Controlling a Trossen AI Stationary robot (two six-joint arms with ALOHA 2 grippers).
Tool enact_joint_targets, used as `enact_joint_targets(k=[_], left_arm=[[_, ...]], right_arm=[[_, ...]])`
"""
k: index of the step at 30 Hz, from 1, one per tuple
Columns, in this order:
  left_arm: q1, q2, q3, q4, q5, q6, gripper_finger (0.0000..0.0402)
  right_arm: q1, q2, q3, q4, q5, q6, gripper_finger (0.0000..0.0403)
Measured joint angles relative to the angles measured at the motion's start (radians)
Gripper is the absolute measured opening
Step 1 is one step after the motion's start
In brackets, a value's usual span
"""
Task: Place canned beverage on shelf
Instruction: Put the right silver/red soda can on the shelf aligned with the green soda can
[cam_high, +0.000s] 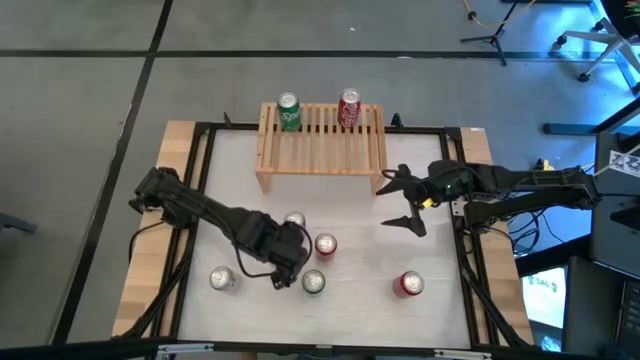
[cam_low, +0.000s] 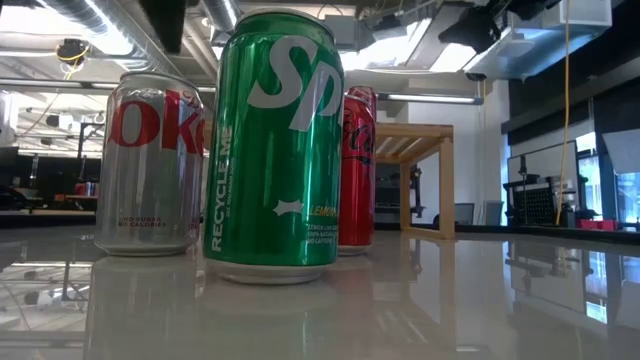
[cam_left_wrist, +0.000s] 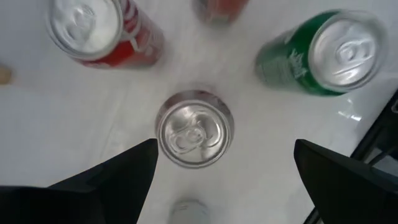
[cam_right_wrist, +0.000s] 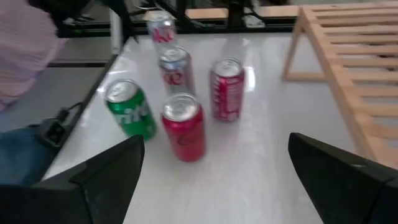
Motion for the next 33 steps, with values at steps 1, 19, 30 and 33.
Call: enact_joint_targets(k=[1,19,30,33], left_arm=[[-0.001,0.000,-0.016,0.006,0.002,0.000,0.0365],[0.000,0.000,-0.215,0.124,-0.008,0.001,0.0365],[0.000,0.000,-0.323,0.247,-0.008,0.004,0.0365],[0.001,0.000,-0.344,0.272,-0.008,0.004,0.0365]], right_arm=[[0.000,0.000,0.008,0.001,-0.022,0.000,0.0392],[0.001,-0.001,0.136,-0.028,-0.379,0.077,0.0392],[0.001,-0.002,0.136,-0.034,-0.472,0.194,0.0392],[0.001,-0.003,0.136,-0.034,-0.481,0.214,0.0392]])
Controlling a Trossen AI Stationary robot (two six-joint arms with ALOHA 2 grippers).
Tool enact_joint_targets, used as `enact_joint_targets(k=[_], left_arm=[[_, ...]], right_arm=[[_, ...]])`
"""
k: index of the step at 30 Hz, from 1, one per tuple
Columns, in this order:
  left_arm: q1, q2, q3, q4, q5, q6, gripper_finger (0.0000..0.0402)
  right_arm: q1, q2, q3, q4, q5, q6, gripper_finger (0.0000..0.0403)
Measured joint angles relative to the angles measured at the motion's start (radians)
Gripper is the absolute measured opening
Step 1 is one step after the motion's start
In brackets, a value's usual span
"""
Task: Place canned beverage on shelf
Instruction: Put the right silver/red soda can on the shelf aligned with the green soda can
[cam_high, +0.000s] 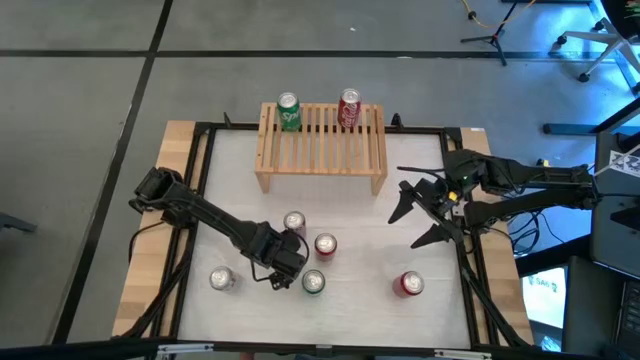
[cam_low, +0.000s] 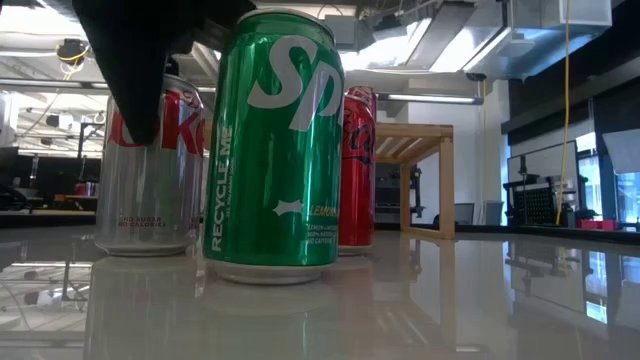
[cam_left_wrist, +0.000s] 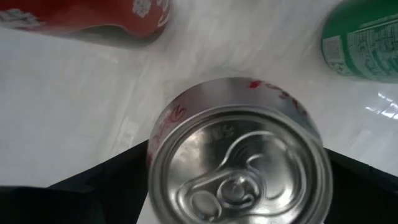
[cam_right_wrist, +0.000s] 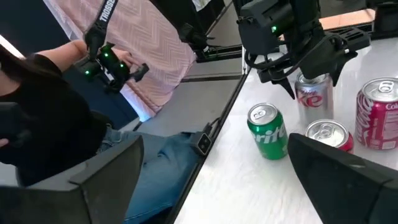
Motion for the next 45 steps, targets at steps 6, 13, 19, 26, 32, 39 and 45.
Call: enact_joint_targets(k=[6,13,19,26,32,39,45], left_arm=[[0.000,0.000,-0.014,0.008,-0.020,0.000,0.0365],[0.009,0.000,-0.014,0.009,-0.036,0.000,0.0351],[0.024,-0.001,-0.014,0.006,-0.012,0.025,0.0300],[0.042,-0.001,0.008,-0.001,0.028,0.073,0.0278],[0.060,-0.019,0.090,-0.064,0.035,0.133,0.0278],[0.089,-0.055,0.215,-0.190,0.098,0.185,0.0279],[0.126,-0.056,0.362,-0.245,0.157,0.271,0.0280]], right_arm=[[0.000,0.001,0.000,0.005,0.001,0.003,0.0392],[0.000,0.001,0.000,0.005,0.003,0.003,0.0392],[0.000,0.001,0.000,0.005,0.004,-0.004,0.0392],[0.000,0.001,0.000,0.000,0.085,-0.007,0.0392],[-0.001,0.001,0.001,-0.082,0.314,-0.060,0.0392],[-0.001,0.002,0.001,-0.131,0.548,-0.114,0.0392],[-0.001,0.017,0.001,-0.125,0.597,-0.166,0.0392]])
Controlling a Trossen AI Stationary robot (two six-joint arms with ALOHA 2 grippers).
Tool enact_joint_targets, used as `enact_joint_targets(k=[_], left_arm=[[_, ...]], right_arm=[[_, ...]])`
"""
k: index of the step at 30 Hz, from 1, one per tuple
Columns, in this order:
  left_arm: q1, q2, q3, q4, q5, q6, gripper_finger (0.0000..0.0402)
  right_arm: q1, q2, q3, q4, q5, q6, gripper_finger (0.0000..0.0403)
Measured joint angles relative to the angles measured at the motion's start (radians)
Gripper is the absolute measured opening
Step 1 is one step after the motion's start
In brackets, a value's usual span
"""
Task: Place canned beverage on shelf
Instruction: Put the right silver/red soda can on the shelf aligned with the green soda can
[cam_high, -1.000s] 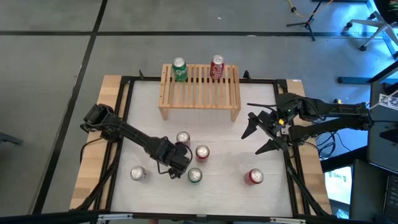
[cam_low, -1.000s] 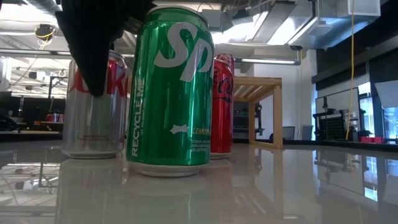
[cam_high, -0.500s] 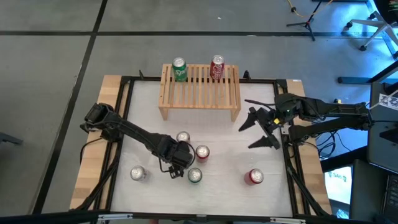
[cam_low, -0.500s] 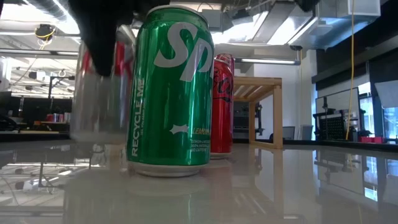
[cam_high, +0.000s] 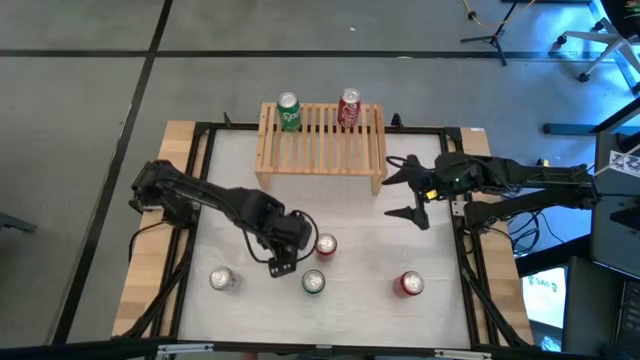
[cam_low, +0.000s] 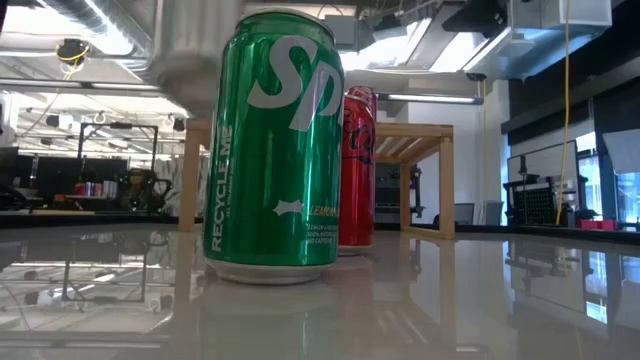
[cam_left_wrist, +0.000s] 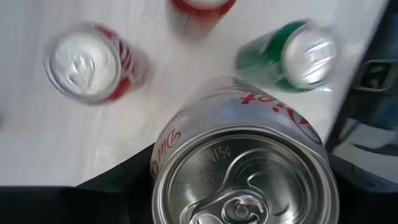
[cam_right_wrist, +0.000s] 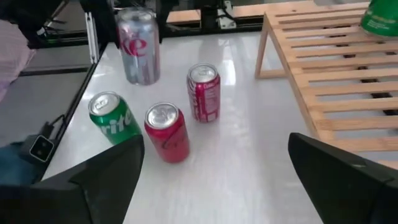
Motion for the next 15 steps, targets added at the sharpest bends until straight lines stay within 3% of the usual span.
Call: enact_joint_targets(k=[8,15], left_arm=[[0.120,-0.001,0.185,-0.008,0.021,0.118,0.0281],[0.299,-0.001,0.238,-0.011,0.069,0.239,0.0281]], right_arm=[[0.000,0.039,0.000,0.002,-0.001,-0.003,0.0392],[0.000,0.064,-0.001,0.000,-0.001,-0.004,0.0392]])
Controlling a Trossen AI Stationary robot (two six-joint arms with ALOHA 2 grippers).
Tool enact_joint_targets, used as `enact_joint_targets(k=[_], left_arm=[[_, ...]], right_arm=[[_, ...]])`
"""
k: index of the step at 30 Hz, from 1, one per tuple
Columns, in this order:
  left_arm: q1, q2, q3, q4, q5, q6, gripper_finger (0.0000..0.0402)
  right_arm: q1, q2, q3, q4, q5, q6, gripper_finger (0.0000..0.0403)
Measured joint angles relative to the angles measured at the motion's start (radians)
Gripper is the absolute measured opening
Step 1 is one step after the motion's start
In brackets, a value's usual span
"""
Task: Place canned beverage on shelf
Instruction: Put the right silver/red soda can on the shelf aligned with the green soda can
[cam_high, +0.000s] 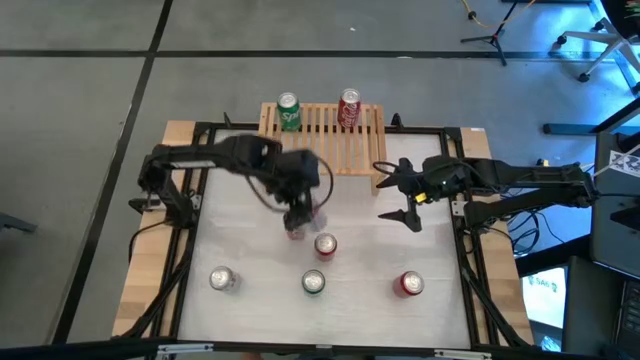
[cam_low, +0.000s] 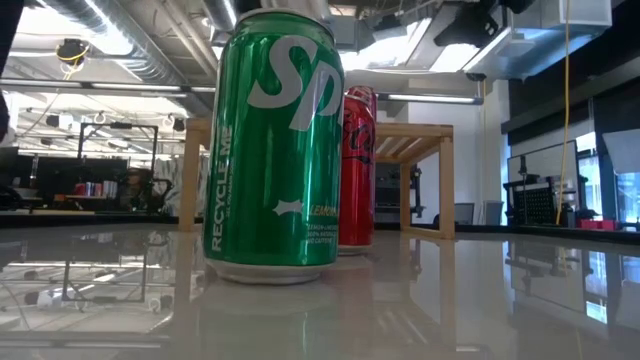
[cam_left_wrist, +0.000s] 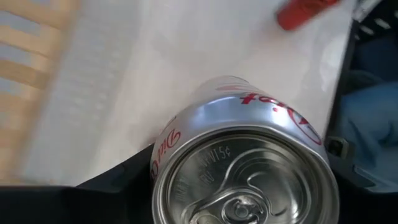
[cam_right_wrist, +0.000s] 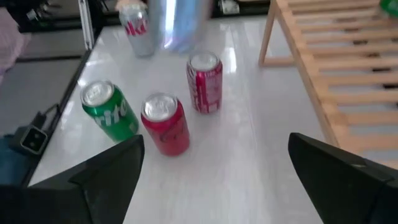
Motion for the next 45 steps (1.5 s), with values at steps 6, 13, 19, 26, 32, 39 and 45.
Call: enact_joint_targets(k=[6,13,19,26,32,39,45], left_arm=[[0.157,0.000,0.002,0.005,-0.003,0.118,0.0281],[0.319,0.000,0.002,0.006,-0.004,0.227,0.0281],[0.422,0.000,0.002,-0.024,-0.004,0.305,0.0281],[0.491,0.000,0.002,-0.127,-0.040,0.332,0.0281],[0.503,0.000,0.002,-0.143,-0.065,0.363,0.0281],[0.502,0.000,0.002,-0.143,-0.105,0.358,0.0281],[0.502,0.000,0.002,-0.143,-0.153,0.358,0.0288]], right_arm=[[0.000,0.005,0.000,0.001,0.000,0.000,0.0392],[0.000,0.004,0.000,0.003,0.000,0.000,0.0392],[0.000,0.004,0.000,0.003,0.000,-0.001,0.0392],[0.000,0.004,0.000,0.002,0.000,-0.001,0.0392],[0.000,0.004,0.000,0.003,0.000,-0.001,0.0392],[0.000,0.004,0.000,0.001,-0.001,-0.001,0.0392],[0.000,0.004,0.000,0.000,-0.001,-0.001,0.0392]])
